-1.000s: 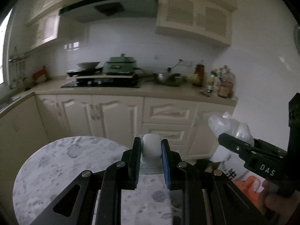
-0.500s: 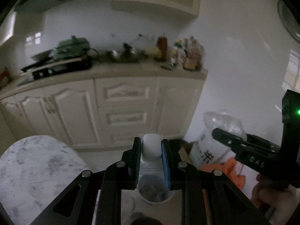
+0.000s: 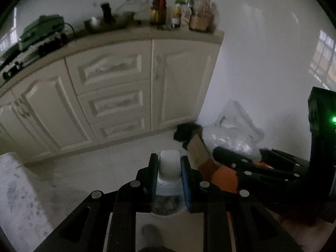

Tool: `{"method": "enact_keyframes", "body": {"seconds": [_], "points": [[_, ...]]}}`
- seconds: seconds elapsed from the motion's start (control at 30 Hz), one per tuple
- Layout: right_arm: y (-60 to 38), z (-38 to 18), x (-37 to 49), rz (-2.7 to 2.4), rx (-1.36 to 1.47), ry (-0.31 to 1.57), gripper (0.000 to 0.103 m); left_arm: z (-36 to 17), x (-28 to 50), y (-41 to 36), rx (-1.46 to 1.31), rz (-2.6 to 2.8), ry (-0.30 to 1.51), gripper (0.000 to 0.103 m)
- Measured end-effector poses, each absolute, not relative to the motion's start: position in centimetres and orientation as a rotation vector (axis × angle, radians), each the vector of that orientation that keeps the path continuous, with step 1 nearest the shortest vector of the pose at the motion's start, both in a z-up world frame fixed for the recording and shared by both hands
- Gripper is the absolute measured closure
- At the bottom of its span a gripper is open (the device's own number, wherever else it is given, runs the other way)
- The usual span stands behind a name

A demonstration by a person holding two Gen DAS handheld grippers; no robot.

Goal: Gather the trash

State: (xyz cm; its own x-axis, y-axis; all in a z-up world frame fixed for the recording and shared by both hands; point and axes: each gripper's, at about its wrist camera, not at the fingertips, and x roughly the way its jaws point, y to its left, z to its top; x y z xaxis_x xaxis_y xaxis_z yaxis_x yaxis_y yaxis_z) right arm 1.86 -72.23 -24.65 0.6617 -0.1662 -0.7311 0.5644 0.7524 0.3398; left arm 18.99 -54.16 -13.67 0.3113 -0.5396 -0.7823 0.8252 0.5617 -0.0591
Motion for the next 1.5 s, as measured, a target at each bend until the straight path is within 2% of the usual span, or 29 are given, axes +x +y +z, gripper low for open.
{"method": "enact_keyframes", "body": {"seconds": [0.07,0.1,0.17,0.2,0.23,0.27,0.3,0.33,0.43,0.5,0.9,1.17,1.5], "points": [[-73.1,-25.7,2.5,-0.438,0.603,0.756,0.057,-14.8,20.3,-55.8,0.398,-0.924,0.878,0.085],[-73.4,-26.2,2.8,-0.436,0.607,0.766,0.056,-15.6,20.9,-56.6,0.404,-0.921,0.889,0.081],[-74.1,-27.1,3.3,-0.439,0.616,0.779,0.054,-16.7,22.0,-58.3,0.417,-0.913,0.914,0.061],[-74.4,-27.5,3.5,-0.437,0.628,0.781,0.051,-17.1,22.6,-59.0,0.427,-0.896,0.921,0.041],[-74.7,-27.8,3.6,-0.443,0.639,0.784,0.046,-17.4,23.1,-59.5,0.431,-0.881,0.921,0.030],[-75.1,-28.3,3.6,-0.450,0.651,0.791,0.039,-17.5,23.5,-59.7,0.429,-0.872,0.920,0.028],[-75.2,-28.4,3.6,-0.454,0.659,0.795,0.024,-17.5,23.7,-59.9,0.425,-0.866,0.917,0.025],[-75.3,-28.6,3.5,-0.464,0.668,0.793,0.015,-17.5,23.8,-60.0,0.425,-0.858,0.916,0.019],[-75.3,-28.7,3.0,-0.454,0.702,0.777,0.004,-17.1,23.4,-59.9,0.431,-0.829,0.880,0.002],[-75.0,-28.4,2.9,-0.474,0.688,0.774,0.000,-16.7,23.0,-59.8,0.431,-0.809,0.855,0.001],[-71.9,-24.8,1.4,-0.510,0.661,0.759,0.000,-12.4,17.4,-53.2,0.354,-0.788,0.768,0.001],[-65.9,-17.7,0.9,-0.447,0.596,0.663,0.000,-5.9,11.6,-40.5,0.249,-0.721,0.642,0.001],[-50.8,-7.5,2.0,-0.223,0.411,0.527,0.000,0.4,2.4,-21.3,0.105,-0.513,0.466,0.001]]}}
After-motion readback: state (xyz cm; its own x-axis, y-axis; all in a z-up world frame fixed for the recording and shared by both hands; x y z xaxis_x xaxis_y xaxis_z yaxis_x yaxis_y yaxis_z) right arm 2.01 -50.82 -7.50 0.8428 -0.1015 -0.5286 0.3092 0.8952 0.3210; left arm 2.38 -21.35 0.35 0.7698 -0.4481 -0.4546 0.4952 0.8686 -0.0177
